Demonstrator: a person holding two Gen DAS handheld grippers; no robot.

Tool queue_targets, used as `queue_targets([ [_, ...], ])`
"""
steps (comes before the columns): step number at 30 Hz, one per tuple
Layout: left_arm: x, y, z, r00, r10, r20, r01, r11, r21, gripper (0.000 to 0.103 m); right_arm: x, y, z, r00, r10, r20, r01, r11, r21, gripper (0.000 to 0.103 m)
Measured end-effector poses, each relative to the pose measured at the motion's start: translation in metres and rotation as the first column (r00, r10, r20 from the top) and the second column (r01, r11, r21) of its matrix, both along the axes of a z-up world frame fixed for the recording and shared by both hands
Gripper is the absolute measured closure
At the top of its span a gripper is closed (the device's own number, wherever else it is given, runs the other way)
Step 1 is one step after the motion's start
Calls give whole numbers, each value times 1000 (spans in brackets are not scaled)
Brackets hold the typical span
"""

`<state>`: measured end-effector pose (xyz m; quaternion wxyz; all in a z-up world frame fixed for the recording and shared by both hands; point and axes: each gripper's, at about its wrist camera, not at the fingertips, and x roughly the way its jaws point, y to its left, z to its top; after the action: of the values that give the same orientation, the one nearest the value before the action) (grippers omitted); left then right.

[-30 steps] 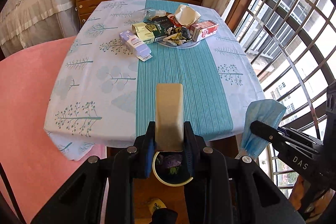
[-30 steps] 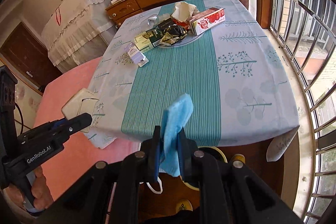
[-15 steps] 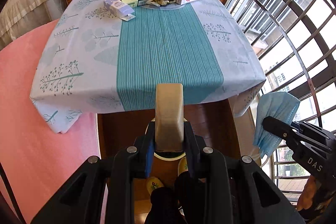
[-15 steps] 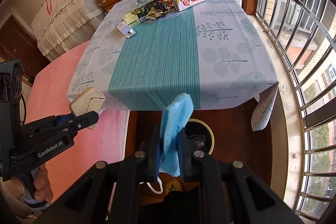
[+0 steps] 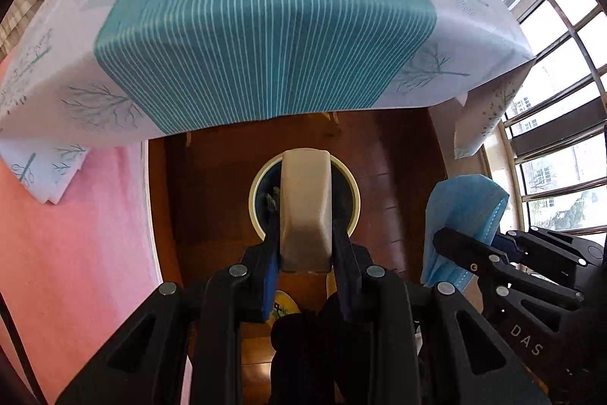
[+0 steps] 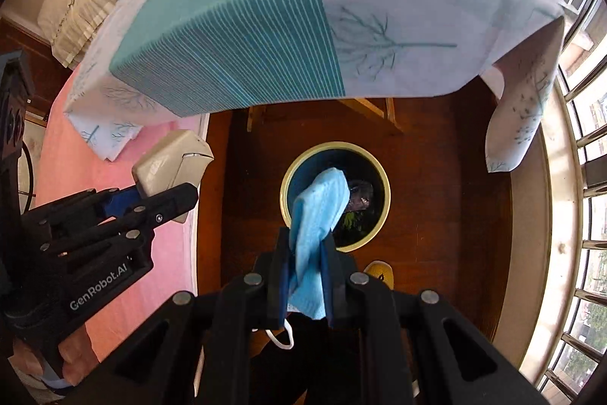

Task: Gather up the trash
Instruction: 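Carry the soap bar and blue mask down over the trash bin with both tools, then open both tools to drop the soap bar and mask into the bin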

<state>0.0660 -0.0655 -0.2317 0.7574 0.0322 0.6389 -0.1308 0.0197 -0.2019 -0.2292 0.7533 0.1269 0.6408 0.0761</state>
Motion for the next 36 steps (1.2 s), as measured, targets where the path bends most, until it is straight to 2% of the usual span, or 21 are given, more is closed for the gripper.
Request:
queue_targets([
  [7,13,-3,-107,998,54,-35,-52,998,44,79,16,0,-107,999,-19,-47,21,999,34,89],
  [11,22,2,-166,992,103,-74,-101,995,26,79,26,5,-162,998,-23,-55,25,999,31,89],
  [14,27,4,-195,992,116,-52,-116,993,7,78,33,5,-199,997,-21,-69,23,999,30,88],
  [16,28,4,-212,993,113,-39,-112,994,7,71,36,7,-216,997,-17,-79,20,999,31,86],
  [18,31,5,-226,993,110,-48,-110,994,4,50,41,6,-228,997,-13,-81,16,999,30,86],
  [19,32,5,-232,992,109,-57,-110,994,0,45,42,7,-233,996,-13,-84,15,1000,23,85],
  [20,32,4,-238,992,109,-66,-110,994,-5,41,43,7,-238,996,-13,-89,15,1000,22,78],
  [22,32,5,-247,991,110,-77,-111,994,-2,34,46,6,-245,995,-12,-97,14,1000,23,61],
  [23,31,6,-249,991,113,-76,-112,994,10,24,47,6,-247,995,-11,-99,13,1000,26,51],
  [24,31,7,-251,990,119,-71,-119,993,15,16,47,6,-250,995,-6,-98,8,1000,20,45],
  [26,31,9,-249,990,127,-66,-125,992,26,10,47,6,-251,996,-8,-92,9,1000,4,43],
  [32,36,23,-235,988,147,-42,-145,989,43,9,48,4,-245,994,-50,-99,48,999,-23,42],
  [36,34,28,-215,987,158,-26,-156,986,50,9,49,1,-232,992,-81,-99,79,997,-24,42],
])
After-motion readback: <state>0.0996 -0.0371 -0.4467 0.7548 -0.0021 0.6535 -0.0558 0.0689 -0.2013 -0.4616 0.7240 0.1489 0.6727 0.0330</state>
